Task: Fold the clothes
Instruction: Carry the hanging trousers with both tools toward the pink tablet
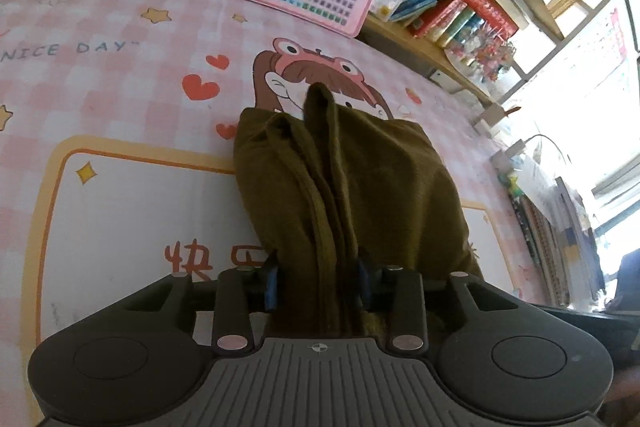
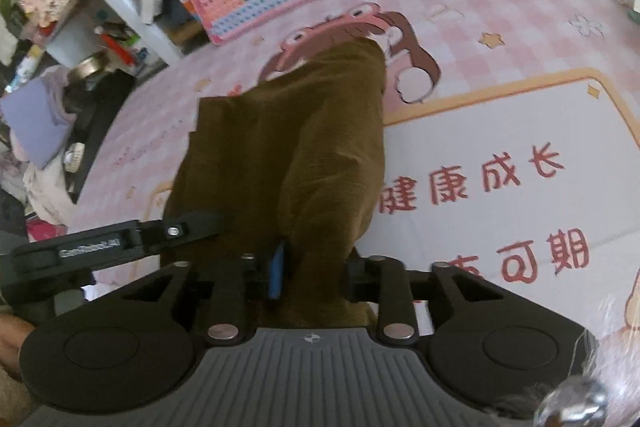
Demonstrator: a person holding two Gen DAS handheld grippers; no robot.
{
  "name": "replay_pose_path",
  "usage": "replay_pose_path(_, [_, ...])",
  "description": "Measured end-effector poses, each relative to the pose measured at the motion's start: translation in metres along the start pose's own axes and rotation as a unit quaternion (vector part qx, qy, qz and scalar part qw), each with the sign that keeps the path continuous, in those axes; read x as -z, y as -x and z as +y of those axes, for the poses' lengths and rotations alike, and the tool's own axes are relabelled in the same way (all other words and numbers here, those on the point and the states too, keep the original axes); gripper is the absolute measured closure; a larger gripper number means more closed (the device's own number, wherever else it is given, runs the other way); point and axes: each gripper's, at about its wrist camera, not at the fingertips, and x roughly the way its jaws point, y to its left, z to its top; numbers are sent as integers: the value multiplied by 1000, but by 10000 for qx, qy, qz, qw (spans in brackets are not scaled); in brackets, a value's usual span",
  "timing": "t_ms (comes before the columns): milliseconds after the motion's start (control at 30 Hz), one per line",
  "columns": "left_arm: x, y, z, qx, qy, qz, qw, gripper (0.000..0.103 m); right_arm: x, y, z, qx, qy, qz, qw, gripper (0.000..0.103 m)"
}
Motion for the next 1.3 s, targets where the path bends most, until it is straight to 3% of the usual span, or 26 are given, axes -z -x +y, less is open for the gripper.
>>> replay_pose_path(167, [0, -9, 9, 32, 216, 111, 9997, 48, -1, -11, -10, -55, -252, 128, 9996, 59])
replay_pose_path(300, [-1, -14, 6, 69, 182, 39, 9998, 51, -1, -19, -11, -150, -300, 184, 9993, 53])
replay_pose_path(467, [0, -14, -5, -104, -82, -41, 9999, 66, 0, -20, -1, -103, -42, 101, 9999, 71])
replay_pose_path(567, [0, -5, -16, -200, -325, -190, 9991, 70, 3, -9, 13, 3, 405, -133, 9991, 77])
replay_pose_path(667, [0, 6, -26, -239, -511, -397, 9976, 70, 7, 4, 30, 124, 909, -454, 9947, 77])
replay_pose_path(800, [1, 15, -30, -176, -488, -530, 9972, 70, 10, 16, 36, 140, 1136, -743, 9907, 77])
replay_pose_path(1300, [15, 18, -72, -587, -615, -754, 9935, 70, 5, 28, 7, -196, 1121, -590, 9917, 77])
